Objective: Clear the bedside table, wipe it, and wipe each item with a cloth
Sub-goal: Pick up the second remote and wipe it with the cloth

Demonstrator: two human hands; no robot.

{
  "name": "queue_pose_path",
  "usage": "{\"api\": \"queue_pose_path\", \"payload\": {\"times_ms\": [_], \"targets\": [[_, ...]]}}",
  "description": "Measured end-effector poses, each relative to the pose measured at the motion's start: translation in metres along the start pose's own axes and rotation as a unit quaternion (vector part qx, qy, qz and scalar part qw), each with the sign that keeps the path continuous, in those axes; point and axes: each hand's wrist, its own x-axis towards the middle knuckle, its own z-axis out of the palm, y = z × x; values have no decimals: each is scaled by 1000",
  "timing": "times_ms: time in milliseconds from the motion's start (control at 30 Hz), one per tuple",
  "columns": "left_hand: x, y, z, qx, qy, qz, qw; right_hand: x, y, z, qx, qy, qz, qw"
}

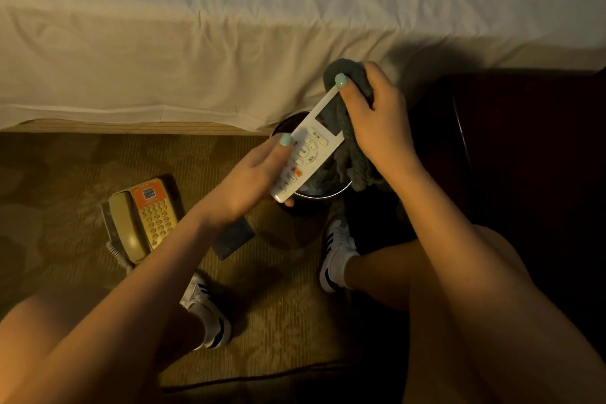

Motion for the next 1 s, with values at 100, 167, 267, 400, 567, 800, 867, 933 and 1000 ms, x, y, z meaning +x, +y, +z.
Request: {"api": "queue_pose_path", "payload": {"times_ms": [100, 167, 267, 400, 567, 800, 867, 933, 1000], "targets": [[7, -1, 8, 189, 16, 70, 979, 2, 6, 1, -27, 61, 41, 997], [11, -4, 9, 255, 16, 89, 963, 4, 9, -2, 4, 105, 84, 991], [12, -6, 16, 270, 43, 109, 956, 0, 12, -3, 64, 131, 109, 983], [6, -8, 24, 257, 88, 135, 953, -15, 10, 3, 120, 11, 100, 988], [4, -3, 37, 271, 153, 148, 939, -21, 7, -14, 220, -10, 131, 967], [6, 16, 69, 246, 166, 177, 938, -34, 10, -34, 363, 82, 299, 879], [7, 24, 79, 231, 176, 175, 941, -37, 7, -52, 353, 102, 285, 885], [10, 32, 89, 220, 179, 173, 943, -44, 8, -79, 309, 130, 261, 905], [12, 40, 100, 212, 172, 171, 947, -53, 11, -113, 227, 144, 237, 933]]}}
